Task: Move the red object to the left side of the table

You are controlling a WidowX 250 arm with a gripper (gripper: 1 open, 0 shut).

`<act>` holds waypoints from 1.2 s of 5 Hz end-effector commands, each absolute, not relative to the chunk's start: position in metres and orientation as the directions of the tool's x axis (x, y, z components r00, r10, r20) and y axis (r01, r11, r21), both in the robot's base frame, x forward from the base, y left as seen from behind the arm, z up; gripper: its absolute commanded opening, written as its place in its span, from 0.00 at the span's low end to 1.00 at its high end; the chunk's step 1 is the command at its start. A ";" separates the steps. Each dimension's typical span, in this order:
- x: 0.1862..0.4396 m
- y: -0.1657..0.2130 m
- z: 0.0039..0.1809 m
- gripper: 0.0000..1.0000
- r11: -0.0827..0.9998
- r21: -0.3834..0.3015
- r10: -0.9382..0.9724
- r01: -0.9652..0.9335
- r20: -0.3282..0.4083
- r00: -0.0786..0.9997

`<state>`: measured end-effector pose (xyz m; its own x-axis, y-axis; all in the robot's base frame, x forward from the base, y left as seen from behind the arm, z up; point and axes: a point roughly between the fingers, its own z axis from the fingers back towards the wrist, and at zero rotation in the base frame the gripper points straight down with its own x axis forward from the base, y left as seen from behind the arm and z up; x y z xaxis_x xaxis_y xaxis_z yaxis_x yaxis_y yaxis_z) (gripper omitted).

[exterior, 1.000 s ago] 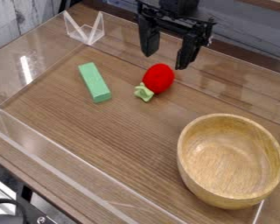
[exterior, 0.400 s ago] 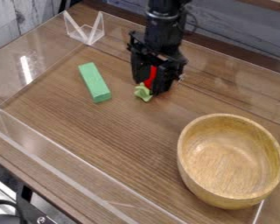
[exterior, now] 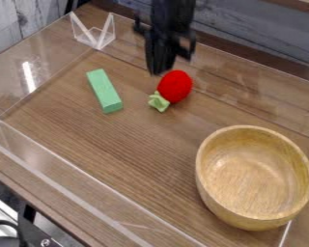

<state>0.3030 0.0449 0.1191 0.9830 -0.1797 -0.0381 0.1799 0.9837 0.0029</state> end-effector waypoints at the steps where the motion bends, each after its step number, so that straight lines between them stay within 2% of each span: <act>1: 0.314 0.047 0.118 1.00 0.977 0.022 -0.213 0.213 0.014 0.977; 2: 0.320 0.052 0.108 0.00 0.971 0.031 -0.238 0.238 0.010 0.971; 4: 0.317 0.059 0.145 0.00 0.971 0.103 -0.214 0.215 -0.019 0.977; 5: 0.314 0.050 0.148 1.00 0.982 0.129 -0.134 0.136 -0.024 0.991; 6: 0.311 0.041 0.145 1.00 0.988 0.145 -0.054 0.057 -0.023 0.998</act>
